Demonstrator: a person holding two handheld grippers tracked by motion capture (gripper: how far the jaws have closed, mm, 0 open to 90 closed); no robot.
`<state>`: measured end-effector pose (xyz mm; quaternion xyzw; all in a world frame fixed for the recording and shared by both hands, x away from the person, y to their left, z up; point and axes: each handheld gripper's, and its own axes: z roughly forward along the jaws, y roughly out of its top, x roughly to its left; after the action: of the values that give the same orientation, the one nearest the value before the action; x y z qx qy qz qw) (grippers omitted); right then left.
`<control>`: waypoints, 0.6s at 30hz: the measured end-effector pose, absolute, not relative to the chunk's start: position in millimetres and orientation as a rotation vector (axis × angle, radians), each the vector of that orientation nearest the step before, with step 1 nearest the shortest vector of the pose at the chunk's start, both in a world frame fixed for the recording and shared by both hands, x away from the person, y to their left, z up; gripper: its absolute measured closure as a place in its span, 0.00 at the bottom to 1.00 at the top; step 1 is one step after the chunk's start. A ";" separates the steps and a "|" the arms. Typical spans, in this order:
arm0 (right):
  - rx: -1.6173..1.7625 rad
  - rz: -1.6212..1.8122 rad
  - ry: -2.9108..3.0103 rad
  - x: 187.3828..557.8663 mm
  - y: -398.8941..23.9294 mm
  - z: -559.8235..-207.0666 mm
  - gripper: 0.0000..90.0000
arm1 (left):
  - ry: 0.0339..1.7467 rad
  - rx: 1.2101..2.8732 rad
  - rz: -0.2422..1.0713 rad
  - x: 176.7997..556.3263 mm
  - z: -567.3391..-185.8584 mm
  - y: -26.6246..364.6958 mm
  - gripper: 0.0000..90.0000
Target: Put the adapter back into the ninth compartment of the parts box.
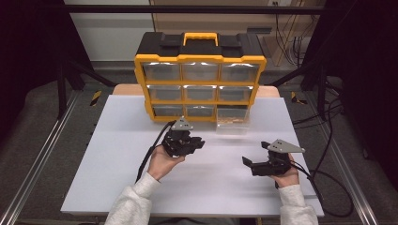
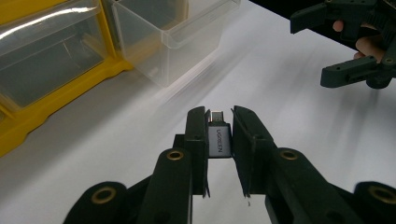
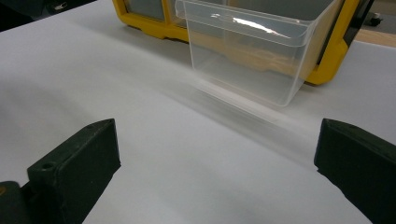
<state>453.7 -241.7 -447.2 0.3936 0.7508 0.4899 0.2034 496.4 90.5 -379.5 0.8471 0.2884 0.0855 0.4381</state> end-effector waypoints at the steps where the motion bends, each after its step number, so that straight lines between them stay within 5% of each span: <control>1: 1.100 1.367 2.095 453.6 -241.6 -447.2 0.01 | 0.716 2.105 0.214 496.9 -378.9 89.9 0.84; 18: 1.101 1.365 2.097 453.6 -241.4 -447.3 0.01 | 0.711 2.102 0.224 507.4 -370.5 79.7 0.84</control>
<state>453.6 -241.4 -447.3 0.3943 0.7512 0.4891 0.2024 507.4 79.7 -370.5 0.8464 0.2863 0.0900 0.4399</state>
